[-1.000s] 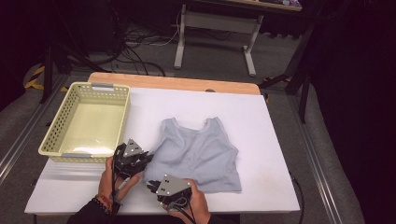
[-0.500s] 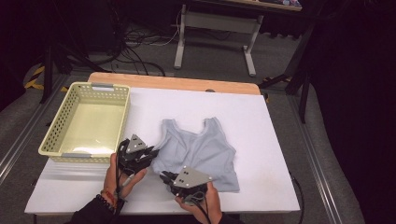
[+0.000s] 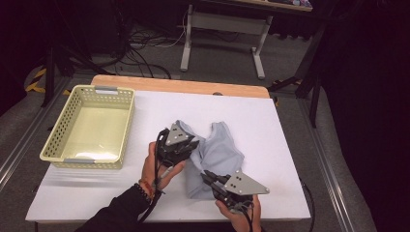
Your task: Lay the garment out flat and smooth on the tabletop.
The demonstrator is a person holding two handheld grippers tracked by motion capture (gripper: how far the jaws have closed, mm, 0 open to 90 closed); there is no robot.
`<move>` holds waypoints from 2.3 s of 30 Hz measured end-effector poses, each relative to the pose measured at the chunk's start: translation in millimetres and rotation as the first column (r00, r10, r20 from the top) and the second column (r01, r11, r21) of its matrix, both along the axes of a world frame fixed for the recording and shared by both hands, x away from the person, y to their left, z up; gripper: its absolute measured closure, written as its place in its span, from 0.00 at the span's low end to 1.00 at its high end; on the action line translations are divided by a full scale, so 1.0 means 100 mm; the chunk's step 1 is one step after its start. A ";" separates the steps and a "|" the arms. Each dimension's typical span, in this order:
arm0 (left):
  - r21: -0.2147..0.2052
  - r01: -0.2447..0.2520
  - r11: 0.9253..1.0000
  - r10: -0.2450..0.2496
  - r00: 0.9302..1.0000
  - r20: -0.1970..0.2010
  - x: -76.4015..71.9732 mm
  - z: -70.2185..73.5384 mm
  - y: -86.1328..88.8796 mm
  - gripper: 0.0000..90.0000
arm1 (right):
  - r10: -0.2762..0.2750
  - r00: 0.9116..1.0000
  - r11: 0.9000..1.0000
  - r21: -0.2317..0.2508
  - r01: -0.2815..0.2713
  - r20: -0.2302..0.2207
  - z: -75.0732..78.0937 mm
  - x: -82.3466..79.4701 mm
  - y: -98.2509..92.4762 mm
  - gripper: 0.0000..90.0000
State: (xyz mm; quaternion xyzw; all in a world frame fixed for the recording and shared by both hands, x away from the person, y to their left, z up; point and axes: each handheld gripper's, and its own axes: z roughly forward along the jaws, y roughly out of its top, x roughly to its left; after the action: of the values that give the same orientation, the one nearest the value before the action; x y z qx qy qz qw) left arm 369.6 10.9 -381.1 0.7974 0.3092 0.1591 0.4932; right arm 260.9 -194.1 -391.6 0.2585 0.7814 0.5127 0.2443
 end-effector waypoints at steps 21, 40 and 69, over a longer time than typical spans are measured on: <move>-0.022 0.081 0.996 -0.079 0.994 0.072 -0.35 0.18 -0.06 0.31 | -0.184 0.982 0.983 0.010 0.184 -0.040 -0.16 -0.14 -0.73 0.97; 0.255 0.187 0.949 -0.174 0.982 -0.072 -0.76 -0.82 -0.36 0.18 | -0.303 0.949 0.953 -0.002 0.304 -0.086 -0.33 -0.23 -1.07 0.98; 0.335 0.241 0.911 -0.238 0.970 -0.051 -0.69 -0.72 0.11 0.83 | -0.235 0.961 0.972 -0.036 0.232 -0.146 -0.29 0.58 -0.99 0.51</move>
State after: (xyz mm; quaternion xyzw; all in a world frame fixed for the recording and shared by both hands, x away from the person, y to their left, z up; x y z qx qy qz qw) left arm 301.0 21.5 -452.9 0.9030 0.1794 0.1445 0.3627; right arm 318.9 -292.8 -420.5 0.3840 0.7663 0.4524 0.2463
